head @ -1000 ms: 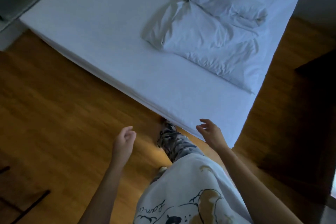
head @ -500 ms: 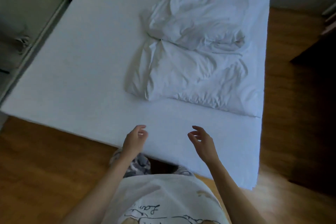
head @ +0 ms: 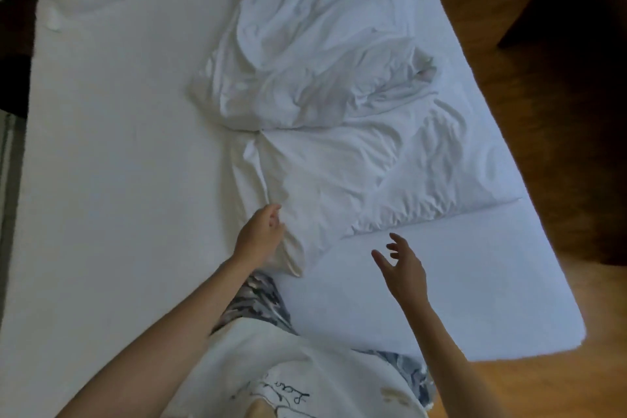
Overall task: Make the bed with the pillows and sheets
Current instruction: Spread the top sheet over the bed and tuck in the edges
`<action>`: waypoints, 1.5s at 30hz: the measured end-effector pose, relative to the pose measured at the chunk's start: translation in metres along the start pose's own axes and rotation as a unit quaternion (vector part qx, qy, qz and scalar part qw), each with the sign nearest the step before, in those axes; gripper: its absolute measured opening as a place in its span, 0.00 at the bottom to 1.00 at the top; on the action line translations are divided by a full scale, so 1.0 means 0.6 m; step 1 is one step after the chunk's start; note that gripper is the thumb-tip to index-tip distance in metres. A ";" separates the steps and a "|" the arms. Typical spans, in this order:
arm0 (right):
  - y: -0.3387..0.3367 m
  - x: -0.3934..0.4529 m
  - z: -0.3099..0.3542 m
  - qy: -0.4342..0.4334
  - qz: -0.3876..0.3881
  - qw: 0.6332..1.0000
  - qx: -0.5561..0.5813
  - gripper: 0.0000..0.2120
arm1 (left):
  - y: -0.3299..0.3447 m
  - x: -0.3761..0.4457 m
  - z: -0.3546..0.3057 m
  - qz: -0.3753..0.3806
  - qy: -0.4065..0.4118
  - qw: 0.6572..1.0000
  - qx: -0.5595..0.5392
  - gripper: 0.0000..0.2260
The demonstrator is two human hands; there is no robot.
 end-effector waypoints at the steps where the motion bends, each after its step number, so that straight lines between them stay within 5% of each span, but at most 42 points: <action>1: 0.048 0.022 0.036 -0.007 -0.015 1.000 -0.010 0.33 | -0.027 0.055 0.017 0.007 0.030 0.999 0.025 0.19; 4: 0.213 0.109 0.162 -0.014 -0.046 0.998 -0.051 0.49 | -0.086 0.239 0.068 0.024 0.119 0.984 0.134 0.22; 8: 0.369 0.242 0.307 -0.048 -0.116 0.984 -0.127 0.57 | -0.118 0.446 0.105 -0.005 0.229 0.946 0.229 0.28; 11: 0.443 0.306 0.334 -0.028 -0.050 0.962 -0.266 0.57 | -0.113 0.577 0.131 -0.036 0.312 0.900 0.303 0.33; 16: 0.507 0.400 0.293 -0.011 -0.062 0.955 -0.291 0.52 | -0.040 0.745 0.171 0.010 0.316 0.868 0.383 0.40; 20: 0.528 0.446 0.275 -0.055 -0.127 0.966 -0.220 0.45 | 0.013 0.806 0.172 0.023 0.306 0.874 0.377 0.29; 29: 0.485 0.399 0.327 -0.015 -0.090 0.970 -0.224 0.17 | -0.071 0.796 0.148 0.073 0.357 0.887 0.285 0.20; 33: 0.454 0.307 0.398 -0.016 -0.169 0.966 -0.196 0.02 | -0.193 0.701 0.149 0.056 0.354 0.889 0.284 0.20; 37: 0.478 0.185 0.546 -0.084 -0.145 0.970 -0.179 0.10 | -0.424 0.633 0.186 -0.012 0.359 0.868 0.343 0.23; 40: 0.548 0.059 0.659 -0.164 -0.051 0.969 -0.177 0.11 | -0.612 0.585 0.234 -0.093 0.322 0.865 0.374 0.19; 43: 0.660 -0.091 0.707 -0.282 0.090 0.940 -0.169 0.11 | -0.803 0.612 0.448 -0.158 0.125 0.888 0.413 0.20; 45: 0.732 -0.170 0.699 -0.325 0.209 0.900 -0.202 0.16 | -0.914 0.659 0.683 -0.149 -0.009 0.926 0.348 0.37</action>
Point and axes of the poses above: each hand's wrist, its own x-axis towards the middle knuckle, its own y-axis out of the palm, z = x × y, the point moved 2 cm from there along x, towards the middle knuckle, and after that the axes turned 13 degrees about y, right-handed, at the moved point
